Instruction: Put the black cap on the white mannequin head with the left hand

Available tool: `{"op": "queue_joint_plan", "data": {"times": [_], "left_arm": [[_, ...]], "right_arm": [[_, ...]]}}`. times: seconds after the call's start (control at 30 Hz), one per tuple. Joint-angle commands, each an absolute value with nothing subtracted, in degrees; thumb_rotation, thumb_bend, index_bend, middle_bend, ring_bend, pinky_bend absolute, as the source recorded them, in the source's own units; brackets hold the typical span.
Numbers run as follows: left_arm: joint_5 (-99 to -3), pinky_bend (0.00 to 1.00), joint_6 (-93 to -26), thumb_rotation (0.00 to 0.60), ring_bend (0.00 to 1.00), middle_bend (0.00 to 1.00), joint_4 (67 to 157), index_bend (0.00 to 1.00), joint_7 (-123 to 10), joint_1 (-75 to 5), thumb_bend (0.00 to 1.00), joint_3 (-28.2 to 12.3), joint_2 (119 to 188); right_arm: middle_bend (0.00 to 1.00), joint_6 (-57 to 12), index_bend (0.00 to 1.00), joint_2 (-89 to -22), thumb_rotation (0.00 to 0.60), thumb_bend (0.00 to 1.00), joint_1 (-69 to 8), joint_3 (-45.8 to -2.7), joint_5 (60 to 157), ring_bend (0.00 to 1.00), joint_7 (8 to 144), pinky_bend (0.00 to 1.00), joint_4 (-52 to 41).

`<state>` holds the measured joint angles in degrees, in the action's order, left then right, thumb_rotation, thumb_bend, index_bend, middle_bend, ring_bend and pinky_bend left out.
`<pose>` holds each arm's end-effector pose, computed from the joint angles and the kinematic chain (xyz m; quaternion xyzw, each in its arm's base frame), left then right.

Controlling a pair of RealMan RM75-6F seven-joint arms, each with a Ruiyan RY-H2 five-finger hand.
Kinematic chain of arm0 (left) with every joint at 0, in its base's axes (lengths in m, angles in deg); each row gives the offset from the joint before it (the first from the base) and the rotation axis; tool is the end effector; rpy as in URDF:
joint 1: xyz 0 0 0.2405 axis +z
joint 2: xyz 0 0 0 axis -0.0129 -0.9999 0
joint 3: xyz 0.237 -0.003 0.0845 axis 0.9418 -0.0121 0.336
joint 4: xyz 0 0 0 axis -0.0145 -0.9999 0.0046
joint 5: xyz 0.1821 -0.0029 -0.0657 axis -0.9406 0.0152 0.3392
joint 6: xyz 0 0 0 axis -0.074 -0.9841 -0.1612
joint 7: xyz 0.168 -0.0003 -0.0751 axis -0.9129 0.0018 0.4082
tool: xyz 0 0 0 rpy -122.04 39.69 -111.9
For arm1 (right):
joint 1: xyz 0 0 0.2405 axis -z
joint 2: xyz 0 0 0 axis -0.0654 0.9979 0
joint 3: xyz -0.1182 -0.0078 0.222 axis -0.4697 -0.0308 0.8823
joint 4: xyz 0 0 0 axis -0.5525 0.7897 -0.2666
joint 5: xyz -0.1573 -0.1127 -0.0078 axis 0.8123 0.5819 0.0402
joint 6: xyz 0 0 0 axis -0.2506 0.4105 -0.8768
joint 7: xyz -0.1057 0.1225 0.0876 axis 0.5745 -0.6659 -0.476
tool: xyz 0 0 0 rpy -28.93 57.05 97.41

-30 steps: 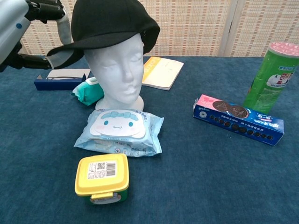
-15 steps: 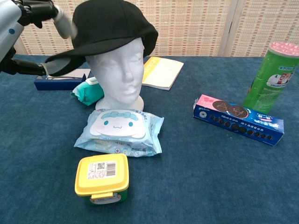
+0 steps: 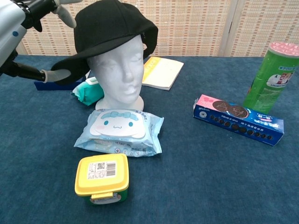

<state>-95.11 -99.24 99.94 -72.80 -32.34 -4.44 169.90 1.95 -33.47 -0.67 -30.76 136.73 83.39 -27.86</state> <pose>-0.1152 0.2955 0.0559 -0.6289 -0.0033 -0.6104 0.4815 -0.2709 -0.2179 0.1861 0.6179 -0.3233 0.4015 0.5937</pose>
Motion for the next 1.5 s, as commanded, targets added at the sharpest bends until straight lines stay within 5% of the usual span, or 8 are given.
{"op": "queue_joint_plan", "data": {"times": [0.03, 0.97, 1.23, 1.5], "left_arm": [[-95.4, 0.44, -99.12, 0.6, 0.25, 0.35, 100.88, 0.04, -73.36, -31.94, 0.0, -4.3, 169.58], [-89.3, 0.42, -100.12, 0.6, 0.24, 0.33, 100.04, 0.09, -71.54, -21.29, 0.0, -3.33, 164.92], [-85.99, 0.44, -91.25, 0.6, 0.24, 0.33, 107.12, 0.13, -73.61, -17.27, 0.0, 1.68, 154.82], [-80.8, 0.47, -89.71, 0.6, 0.24, 0.33, 110.99, 0.22, -68.88, -13.48, 0.0, 0.94, 151.61]], "right_arm": [[0.17, 1.93, 0.21, -33.49, 0.6, 0.0, -0.68, -30.76, 136.73, 0.07, 83.46, 0.23, -27.88], [0.17, 1.47, 0.21, -33.77, 0.6, 0.0, -0.85, -30.65, 136.31, 0.07, 84.23, 0.23, -27.98], [0.17, 0.97, 0.21, -34.32, 0.6, 0.0, -1.08, -30.6, 135.95, 0.07, 85.51, 0.23, -28.02], [0.17, 0.23, 0.21, -35.08, 0.6, 0.0, -1.38, -30.53, 135.3, 0.07, 87.44, 0.23, -28.05]]}}
